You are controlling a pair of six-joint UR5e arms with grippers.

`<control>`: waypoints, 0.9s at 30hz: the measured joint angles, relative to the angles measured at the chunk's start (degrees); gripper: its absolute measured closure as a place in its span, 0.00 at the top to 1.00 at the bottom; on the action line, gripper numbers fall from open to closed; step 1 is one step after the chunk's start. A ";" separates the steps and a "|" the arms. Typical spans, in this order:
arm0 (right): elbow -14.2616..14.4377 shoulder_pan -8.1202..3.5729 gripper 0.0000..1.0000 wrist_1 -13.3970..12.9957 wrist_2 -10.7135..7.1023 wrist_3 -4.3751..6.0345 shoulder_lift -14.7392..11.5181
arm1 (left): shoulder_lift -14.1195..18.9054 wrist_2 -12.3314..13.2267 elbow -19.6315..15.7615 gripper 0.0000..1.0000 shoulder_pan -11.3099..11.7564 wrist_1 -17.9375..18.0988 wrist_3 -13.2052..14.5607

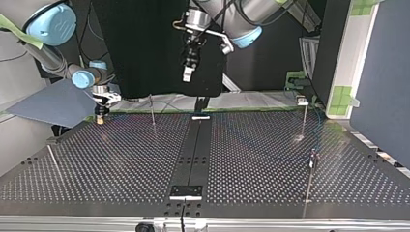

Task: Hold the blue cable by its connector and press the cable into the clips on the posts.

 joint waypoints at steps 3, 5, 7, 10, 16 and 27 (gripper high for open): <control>0.00 0.40 0.00 1.55 0.13 -1.25 -0.44 | 0.19 0.00 -1.69 1.00 0.01 1.66 -0.77; 0.02 0.88 0.00 2.59 0.37 -2.24 -0.99 | -0.22 -0.12 -2.87 1.00 0.03 2.80 -1.12; 0.08 1.72 0.00 3.80 1.03 -3.43 -1.89 | -0.47 -0.50 -4.06 1.00 0.05 4.01 -1.61; 0.33 3.13 0.00 5.43 2.32 -5.03 -3.33 | -0.63 -0.57 -5.74 1.00 0.15 5.69 -2.72; 2.28 4.98 0.00 8.72 3.37 -7.69 -5.56 | -0.66 0.05 -9.11 1.00 0.38 9.06 -4.07; 2.96 4.94 0.00 9.64 2.59 -8.05 -5.89 | -0.61 0.10 -12.66 1.00 0.70 10.62 -4.06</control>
